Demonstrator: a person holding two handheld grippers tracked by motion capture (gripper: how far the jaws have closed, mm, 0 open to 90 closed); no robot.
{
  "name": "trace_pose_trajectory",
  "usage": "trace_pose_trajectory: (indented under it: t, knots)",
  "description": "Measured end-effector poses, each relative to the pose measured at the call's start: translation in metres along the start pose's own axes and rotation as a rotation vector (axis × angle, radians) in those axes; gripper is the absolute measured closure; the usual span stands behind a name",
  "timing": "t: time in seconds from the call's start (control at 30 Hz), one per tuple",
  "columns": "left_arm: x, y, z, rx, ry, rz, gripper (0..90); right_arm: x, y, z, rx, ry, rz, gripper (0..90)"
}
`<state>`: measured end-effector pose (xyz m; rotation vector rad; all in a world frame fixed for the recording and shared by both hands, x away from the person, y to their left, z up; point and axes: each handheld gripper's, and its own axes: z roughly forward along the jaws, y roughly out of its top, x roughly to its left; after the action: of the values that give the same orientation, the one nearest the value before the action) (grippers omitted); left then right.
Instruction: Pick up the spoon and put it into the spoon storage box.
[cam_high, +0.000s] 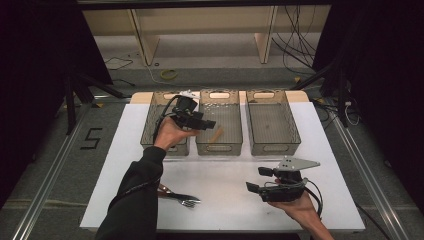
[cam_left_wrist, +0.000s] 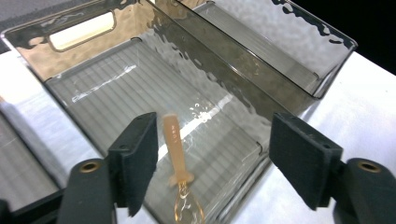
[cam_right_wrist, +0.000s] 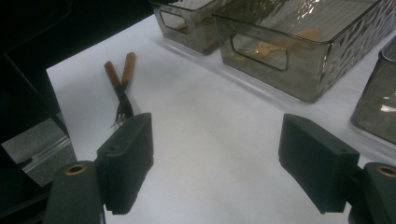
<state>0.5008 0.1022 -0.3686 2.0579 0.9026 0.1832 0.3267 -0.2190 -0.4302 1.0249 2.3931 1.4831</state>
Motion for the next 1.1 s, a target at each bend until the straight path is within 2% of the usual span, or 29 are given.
trace_pose_trajectory:
  t: [0.1, 0.53, 0.83, 0.97, 1.1]
  knots:
    - [0.002, -0.007, -0.011, -0.009, -0.013, 0.012, 27.7, 0.000, 0.000, 0.000, 0.003, 0.000, 0.002, 27.2]
    - [0.005, -0.040, -0.043, -0.048, 0.003, 0.015, 25.6, 0.000, 0.000, -0.001, -0.007, -0.001, 0.006, 26.7]
    - [0.013, -0.069, -0.058, -0.036, 0.013, -0.005, 24.2, 0.000, -0.001, -0.001, -0.007, 0.001, 0.010, 26.7]
    - [0.020, -0.079, -0.062, -0.019, 0.016, -0.004, 24.0, 0.000, -0.001, -0.001, -0.005, 0.001, 0.009, 26.7]
    - [0.021, -0.086, -0.068, -0.011, 0.017, 0.004, 23.7, 0.000, -0.001, -0.001, -0.003, 0.004, 0.011, 26.7]
